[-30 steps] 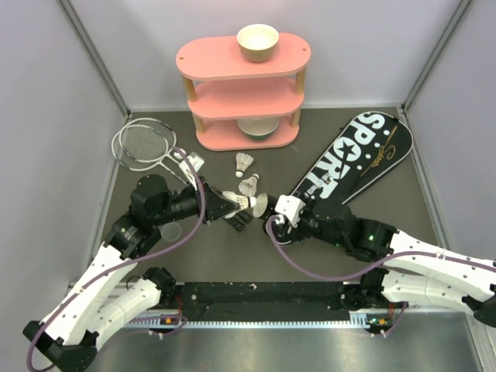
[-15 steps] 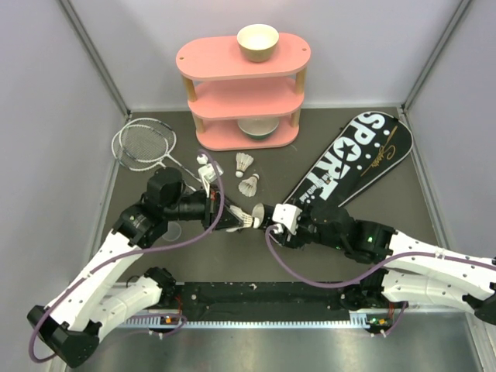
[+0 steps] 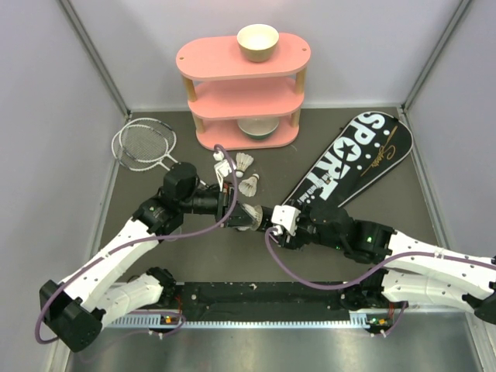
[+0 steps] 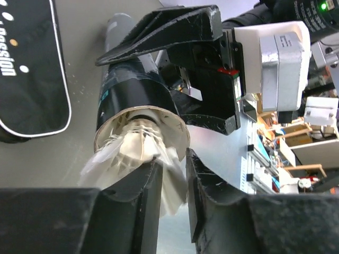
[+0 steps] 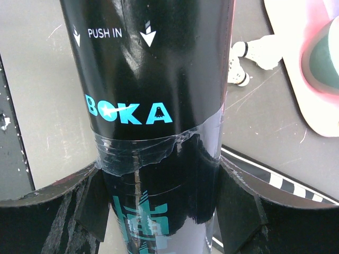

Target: Pack up the badminton gear

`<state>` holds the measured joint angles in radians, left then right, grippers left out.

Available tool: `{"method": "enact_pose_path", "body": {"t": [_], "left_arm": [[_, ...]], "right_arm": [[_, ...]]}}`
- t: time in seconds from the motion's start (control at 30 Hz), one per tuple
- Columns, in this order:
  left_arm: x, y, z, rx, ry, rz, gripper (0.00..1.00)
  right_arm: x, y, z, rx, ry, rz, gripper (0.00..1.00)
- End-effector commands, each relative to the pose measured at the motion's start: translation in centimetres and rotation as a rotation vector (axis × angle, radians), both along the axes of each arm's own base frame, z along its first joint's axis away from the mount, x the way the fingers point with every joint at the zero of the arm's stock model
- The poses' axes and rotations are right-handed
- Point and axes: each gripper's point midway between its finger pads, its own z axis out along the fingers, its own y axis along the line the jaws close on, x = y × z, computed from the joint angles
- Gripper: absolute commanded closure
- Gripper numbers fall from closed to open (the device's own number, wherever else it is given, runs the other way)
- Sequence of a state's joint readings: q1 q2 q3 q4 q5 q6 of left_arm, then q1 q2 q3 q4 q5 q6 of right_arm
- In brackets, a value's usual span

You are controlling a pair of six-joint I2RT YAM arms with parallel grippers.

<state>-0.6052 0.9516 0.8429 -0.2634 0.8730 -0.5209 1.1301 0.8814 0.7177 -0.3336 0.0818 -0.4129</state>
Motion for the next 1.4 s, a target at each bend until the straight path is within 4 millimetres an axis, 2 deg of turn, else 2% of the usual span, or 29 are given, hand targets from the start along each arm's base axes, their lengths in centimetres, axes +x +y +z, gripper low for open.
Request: {"method": "enact_pose_path", "body": {"t": [0.0, 0.13, 0.23, 0.37, 0.57, 0.77, 0.9, 1.1, 1.13, 1.17, 1.2, 1.27, 1.3, 1.37], "left_arm": [[-1.5, -0.7, 2.0, -0.117, -0.024, -0.11, 0.59], [-1.9, -0.4, 1.8, -0.13, -0.057, -0.111, 0.43], [-2.2, -0.4, 1.9, -0.147, -0.045, -0.12, 0.36], [-2.3, -0.8, 2.0, -0.17, -0.049, -0.127, 0.31], [-2.5, -2.7, 2.7, -0.214, -0.043, -0.16, 0.26], [-2.5, -5.0, 2.2, -0.222, -0.025, -0.201, 0.2], [-2.4, -5.5, 1.7, -0.219, -0.013, -0.209, 0.19], [-3.3, -4.5, 2.7, -0.235, -0.061, -0.216, 0.05], [-3.0, -4.4, 2.9, -0.232, -0.112, -0.198, 0.04], [-3.2, -3.8, 3.4, -0.226, -0.147, -0.181, 0.03], [-3.2, -3.4, 2.5, -0.17, -0.124, -0.159, 0.03], [-2.7, -2.4, 3.7, -0.145, -0.223, -0.1, 0.07], [-2.7, -1.8, 3.3, -0.109, -0.219, -0.074, 0.09], [-2.2, -0.7, 4.6, -0.114, -0.305, 0.0, 0.09]], "right_arm": [[0.1, 1.4, 2.3, 0.096, -0.038, 0.014, 0.94], [0.0, 1.4, 2.4, 0.098, -0.038, 0.017, 0.95], [0.1, 1.5, 2.7, 0.101, -0.043, 0.017, 0.95], [-0.1, 1.6, 2.4, 0.104, -0.031, 0.023, 0.95], [0.0, 2.0, 2.7, 0.109, -0.03, 0.03, 0.96], [-0.2, 2.2, 2.3, 0.115, -0.022, 0.035, 0.96], [-0.3, 2.2, 3.1, 0.138, -0.034, 0.033, 0.96], [0.0, 1.4, 2.6, 0.134, -0.043, -0.003, 0.96], [0.1, 1.2, 2.5, 0.131, -0.046, -0.014, 0.96], [0.2, 1.1, 2.5, 0.127, -0.047, -0.023, 0.96], [0.3, 1.0, 2.7, 0.126, -0.052, -0.031, 0.96], [0.6, 0.8, 2.9, 0.122, -0.061, -0.043, 0.96], [0.7, 0.7, 3.0, 0.124, -0.068, -0.051, 0.96], [0.8, 0.6, 3.2, 0.133, -0.069, -0.064, 0.96]]}}
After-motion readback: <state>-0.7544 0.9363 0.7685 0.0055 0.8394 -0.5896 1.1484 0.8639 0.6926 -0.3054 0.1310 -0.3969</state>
